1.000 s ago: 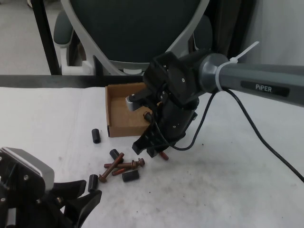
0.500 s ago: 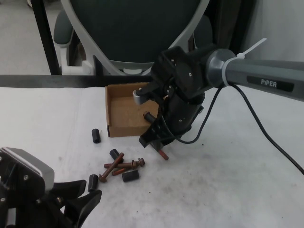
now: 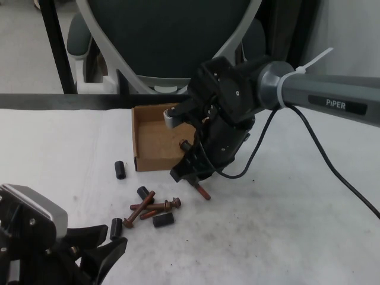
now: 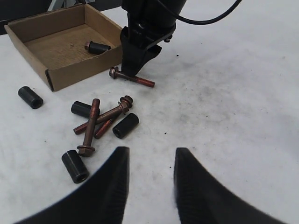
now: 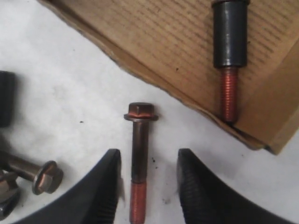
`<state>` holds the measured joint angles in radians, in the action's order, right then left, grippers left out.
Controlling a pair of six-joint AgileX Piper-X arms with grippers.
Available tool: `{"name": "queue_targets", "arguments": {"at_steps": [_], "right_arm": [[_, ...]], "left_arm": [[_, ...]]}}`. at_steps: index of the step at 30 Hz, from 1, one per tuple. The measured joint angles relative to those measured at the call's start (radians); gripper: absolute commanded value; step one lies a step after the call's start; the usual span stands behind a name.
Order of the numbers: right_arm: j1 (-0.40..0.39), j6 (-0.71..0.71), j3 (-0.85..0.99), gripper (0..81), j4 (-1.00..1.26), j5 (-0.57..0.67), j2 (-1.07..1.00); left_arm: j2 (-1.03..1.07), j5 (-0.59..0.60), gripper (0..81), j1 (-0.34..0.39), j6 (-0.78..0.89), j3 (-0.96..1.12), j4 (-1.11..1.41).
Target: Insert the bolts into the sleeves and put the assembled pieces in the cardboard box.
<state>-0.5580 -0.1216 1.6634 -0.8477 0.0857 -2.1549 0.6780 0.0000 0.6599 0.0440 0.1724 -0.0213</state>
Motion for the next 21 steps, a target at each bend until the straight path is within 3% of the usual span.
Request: {"name": "queue_targets", "arguments": {"at_steps": [7, 10, 12, 21], "right_arm": [[0.000, 0.000, 0.012, 37.2, 0.000, 0.016, -0.040], [0.000, 0.000, 0.028, 21.5, -0.002, 0.016, -0.055], [0.000, 0.000, 0.039, 1.8, -0.006, 0.004, -0.058], [0.000, -0.008, 0.059, 0.3, -0.017, -0.021, -0.066]], "left_arm": [[0.000, 0.000, 31.5, 0.000, 0.000, 0.000, 0.004], [0.000, 0.000, 31.5, 0.000, 0.000, 0.000, 0.013], [0.000, 0.000, 31.5, 0.000, 0.000, 0.000, 0.013], [0.000, -0.020, 27.0, 0.000, 0.000, 0.000, -0.019]]}}
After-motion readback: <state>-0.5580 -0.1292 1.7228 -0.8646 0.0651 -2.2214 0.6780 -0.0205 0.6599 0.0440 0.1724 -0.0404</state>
